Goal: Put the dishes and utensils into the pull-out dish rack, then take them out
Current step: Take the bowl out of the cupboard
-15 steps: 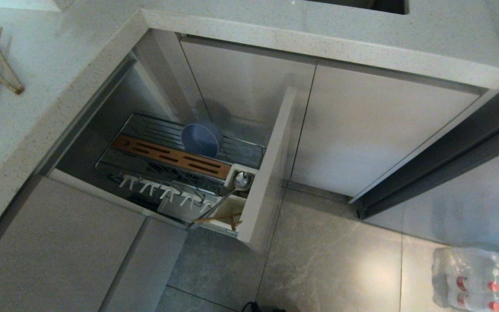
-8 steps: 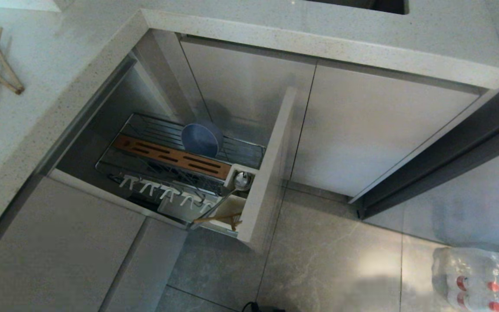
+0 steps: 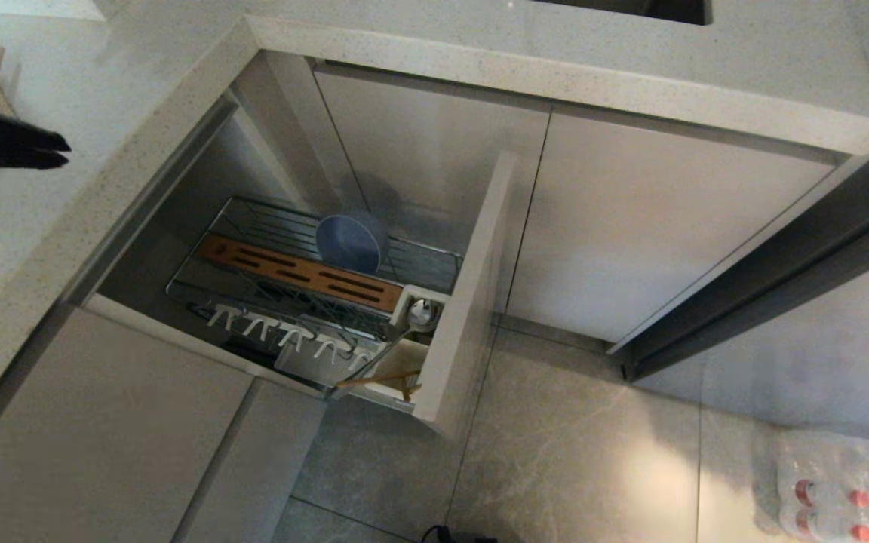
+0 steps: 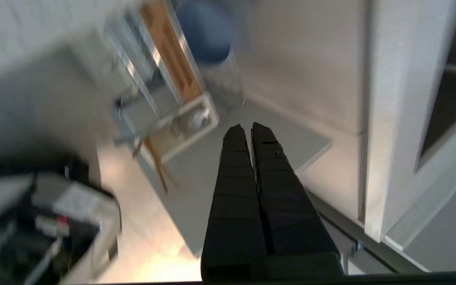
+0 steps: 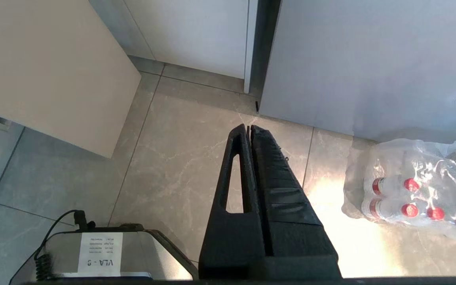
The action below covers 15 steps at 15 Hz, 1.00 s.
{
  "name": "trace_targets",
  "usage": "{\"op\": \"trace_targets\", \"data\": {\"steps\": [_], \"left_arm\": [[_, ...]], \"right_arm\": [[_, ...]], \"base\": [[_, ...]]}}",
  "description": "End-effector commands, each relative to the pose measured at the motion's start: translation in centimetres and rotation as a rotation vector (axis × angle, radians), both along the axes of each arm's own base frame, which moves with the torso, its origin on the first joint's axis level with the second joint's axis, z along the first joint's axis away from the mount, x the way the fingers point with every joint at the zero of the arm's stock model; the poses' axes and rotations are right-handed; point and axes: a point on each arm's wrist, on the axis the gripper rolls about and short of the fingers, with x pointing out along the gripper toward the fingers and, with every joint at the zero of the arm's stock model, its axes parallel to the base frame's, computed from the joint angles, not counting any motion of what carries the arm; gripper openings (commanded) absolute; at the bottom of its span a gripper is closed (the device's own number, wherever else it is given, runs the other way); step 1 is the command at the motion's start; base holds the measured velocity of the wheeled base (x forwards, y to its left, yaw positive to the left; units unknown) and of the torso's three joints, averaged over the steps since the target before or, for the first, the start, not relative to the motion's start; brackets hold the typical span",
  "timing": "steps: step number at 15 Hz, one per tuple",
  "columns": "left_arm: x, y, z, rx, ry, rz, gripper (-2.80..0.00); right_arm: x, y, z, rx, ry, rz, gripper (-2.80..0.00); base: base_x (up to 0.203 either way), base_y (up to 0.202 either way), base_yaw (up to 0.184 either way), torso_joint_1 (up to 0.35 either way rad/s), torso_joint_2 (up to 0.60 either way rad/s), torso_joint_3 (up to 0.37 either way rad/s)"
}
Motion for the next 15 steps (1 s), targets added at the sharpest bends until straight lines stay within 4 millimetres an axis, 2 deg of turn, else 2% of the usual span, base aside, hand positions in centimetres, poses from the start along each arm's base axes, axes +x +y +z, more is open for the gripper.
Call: {"op": "trace_targets", "data": {"steps": [1, 4, 9, 15], "left_arm": [[1.3, -0.6, -1.1, -0.005, 0.064, -0.017, -2.8], [4.4, -2.1, -3.7, 0.013, 0.126, -0.021, -2.8], [8.9, -6.3, -7.7, 0.097, 0.103, 0.016, -2.8], [12.4, -9.8, -10.6, 0.142, 0.138, -0.036, -2.8]], "right_arm": [[0.0, 0.0, 0.0, 0.0, 0.001, 0.0, -2.8], [0.0, 0.0, 0.0, 0.0, 0.001, 0.0, -2.8], [0.0, 0.0, 0.0, 0.0, 0.001, 0.0, -2.8], [0.0, 0.0, 0.0, 0.0, 0.001, 0.0, -2.8]], "base": [[0.0, 0.0, 0.0, 0.0, 0.0, 0.0], [0.0, 0.0, 0.0, 0.0, 0.0, 0.0], [0.0, 0.0, 0.0, 0.0, 0.0, 0.0], [0.0, 0.0, 0.0, 0.0, 0.0, 0.0]]}}
